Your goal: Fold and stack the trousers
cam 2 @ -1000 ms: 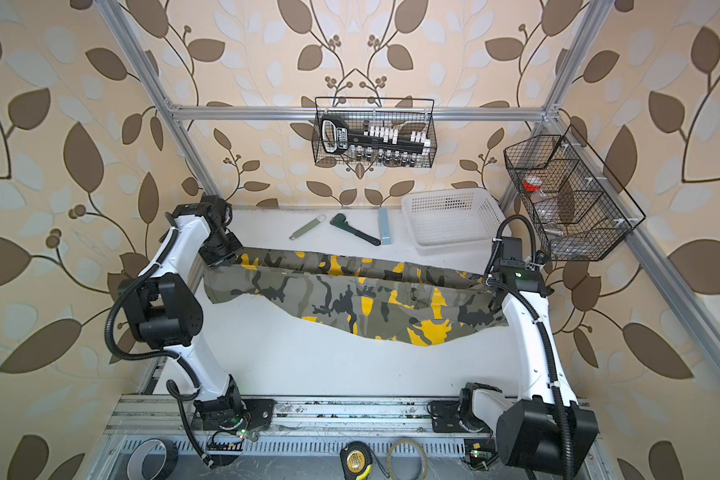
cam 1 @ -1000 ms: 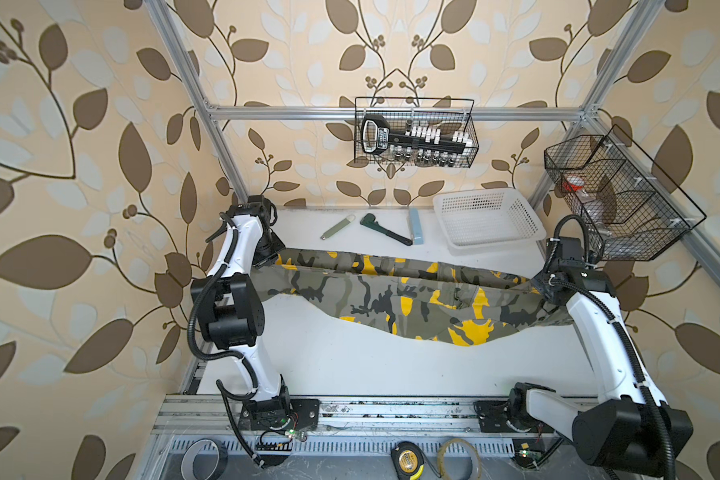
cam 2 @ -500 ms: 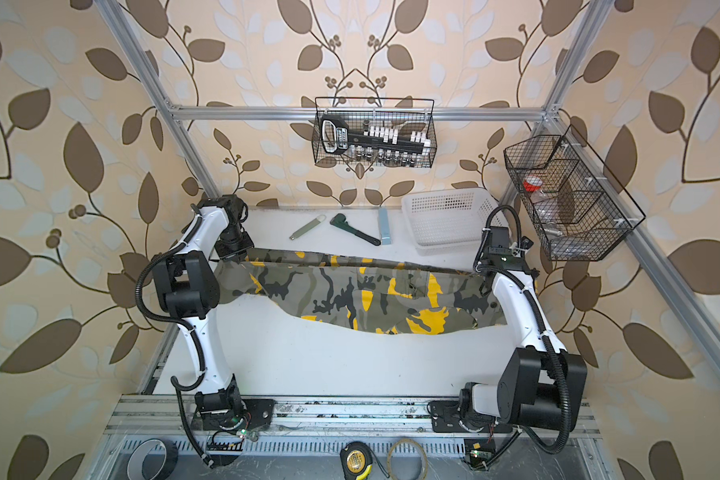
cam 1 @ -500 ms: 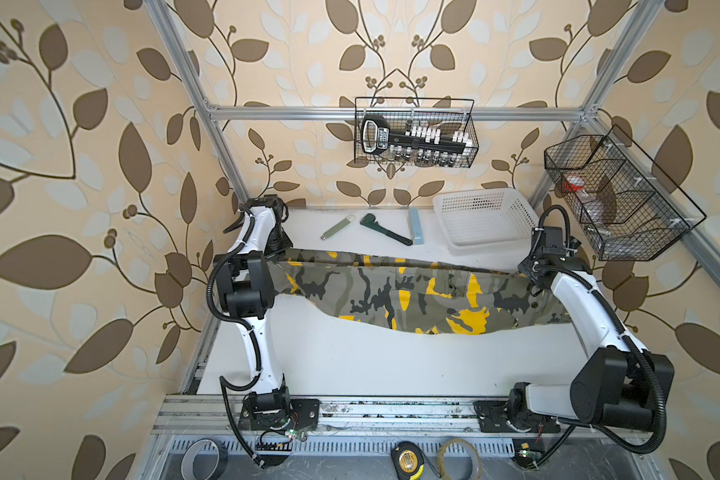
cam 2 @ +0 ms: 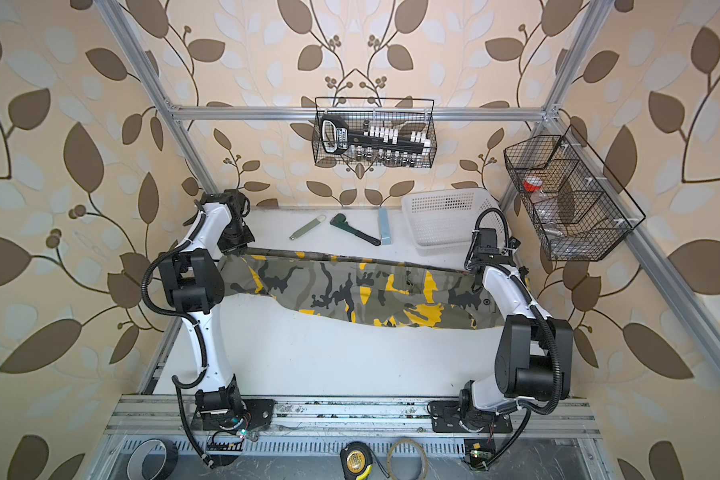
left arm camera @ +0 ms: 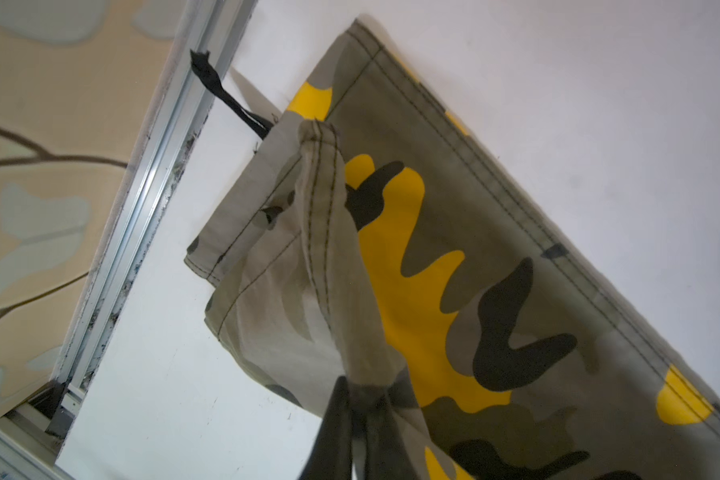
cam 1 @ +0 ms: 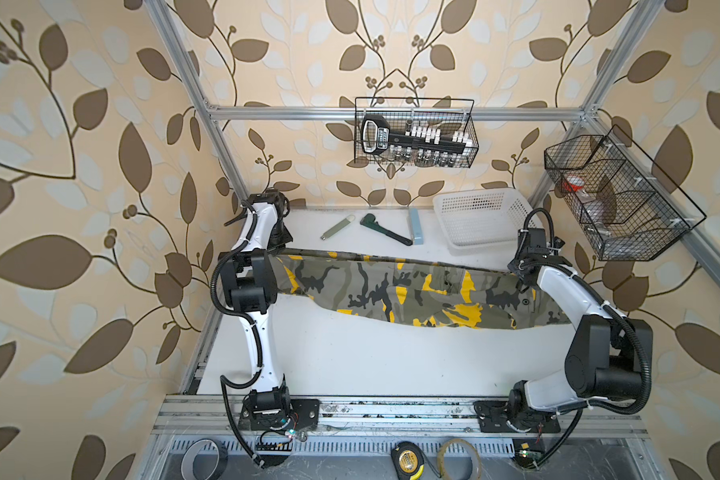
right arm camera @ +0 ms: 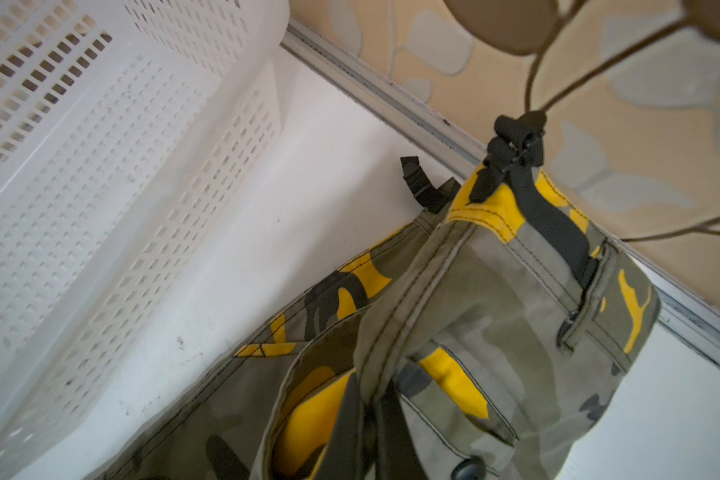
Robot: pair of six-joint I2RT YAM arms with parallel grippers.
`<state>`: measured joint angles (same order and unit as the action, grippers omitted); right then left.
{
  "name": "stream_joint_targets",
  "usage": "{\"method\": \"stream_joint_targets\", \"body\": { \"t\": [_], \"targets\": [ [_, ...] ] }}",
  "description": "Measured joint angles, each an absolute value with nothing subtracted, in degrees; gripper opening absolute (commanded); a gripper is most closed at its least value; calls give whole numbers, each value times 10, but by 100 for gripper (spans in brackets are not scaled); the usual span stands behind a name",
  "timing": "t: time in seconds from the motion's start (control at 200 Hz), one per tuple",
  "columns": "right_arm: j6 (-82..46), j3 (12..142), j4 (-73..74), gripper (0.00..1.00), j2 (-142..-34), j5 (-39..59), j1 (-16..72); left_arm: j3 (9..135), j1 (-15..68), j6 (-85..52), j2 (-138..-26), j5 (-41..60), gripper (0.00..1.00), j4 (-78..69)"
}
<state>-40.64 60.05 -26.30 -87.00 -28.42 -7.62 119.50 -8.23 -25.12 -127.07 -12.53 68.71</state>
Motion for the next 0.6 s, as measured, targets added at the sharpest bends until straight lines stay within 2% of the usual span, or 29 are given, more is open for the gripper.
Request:
{"method": "stream_joint_targets", "body": {
  "t": [0.22, 0.4, 0.475, 0.6],
  "targets": [
    [-402, 607, -242, 16, -931, -309, -76, 1230, -84, -243, -1297, -138, 15, 678],
    [-391, 636, -230, 34, -960, -316, -66, 1235, -89, -237, -1322, -150, 20, 672],
    [-385, 647, -226, 40, -963, -315, -65, 1246, -91, -232, -1330, -159, 25, 674],
    [-369, 657, -221, 49, -963, -311, -64, 1271, -95, -218, -1333, -172, 44, 675]
  ]
}}
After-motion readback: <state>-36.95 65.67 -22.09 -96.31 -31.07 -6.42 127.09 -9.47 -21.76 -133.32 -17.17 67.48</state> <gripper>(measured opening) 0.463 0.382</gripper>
